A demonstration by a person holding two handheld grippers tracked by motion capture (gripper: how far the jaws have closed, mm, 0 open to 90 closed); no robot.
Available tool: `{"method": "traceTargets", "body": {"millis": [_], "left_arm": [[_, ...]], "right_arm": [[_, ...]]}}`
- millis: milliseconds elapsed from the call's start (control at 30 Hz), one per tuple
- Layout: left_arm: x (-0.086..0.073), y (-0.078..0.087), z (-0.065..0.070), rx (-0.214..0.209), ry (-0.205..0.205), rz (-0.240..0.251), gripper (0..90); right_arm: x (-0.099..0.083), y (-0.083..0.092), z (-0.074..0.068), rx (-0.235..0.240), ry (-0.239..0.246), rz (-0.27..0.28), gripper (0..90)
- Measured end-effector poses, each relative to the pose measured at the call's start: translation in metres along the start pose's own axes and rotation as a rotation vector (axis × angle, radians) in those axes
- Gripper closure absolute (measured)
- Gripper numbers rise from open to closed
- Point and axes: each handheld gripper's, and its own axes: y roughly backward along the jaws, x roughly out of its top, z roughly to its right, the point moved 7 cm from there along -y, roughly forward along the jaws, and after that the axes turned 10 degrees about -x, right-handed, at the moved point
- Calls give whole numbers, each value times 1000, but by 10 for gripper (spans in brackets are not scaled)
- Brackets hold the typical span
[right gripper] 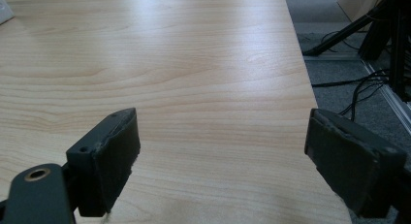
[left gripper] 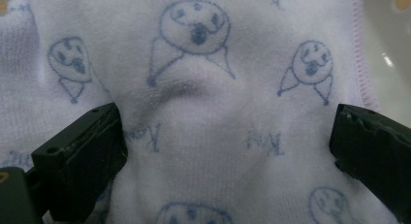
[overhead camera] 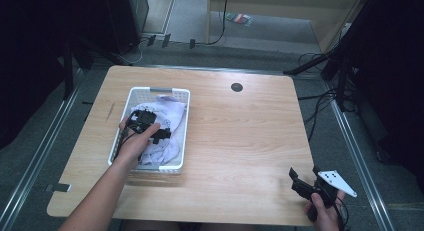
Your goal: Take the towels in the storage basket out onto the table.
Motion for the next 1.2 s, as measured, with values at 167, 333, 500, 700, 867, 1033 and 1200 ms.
{"method": "traceTargets", "body": {"millis": [167,333,500,700,867,1033,1200], "left_arm": [[-2,-5,2,34,-38,-24,0],[-3,-7,3,37,-45,-23,0],[-1,-2,0,69,-17,-9,209],[0,3,2,106,-50,-15,395],[1,5,-2,88,-48,-10,503],[4,9,-6,62,-32,-8,561],[8,18,-9,39,-14,20,591]], "right_arm": [[0,0,0,-1,0,-1,126],[0,0,0,-2,0,-1,127],[0,0,0,-2,-1,-2,127],[0,0,0,-2,-4,-1,126],[0,0,0,-1,-5,-1,126],[0,0,0,-3,-6,0,127],[0,0,1,-2,-9,1,127]]}}
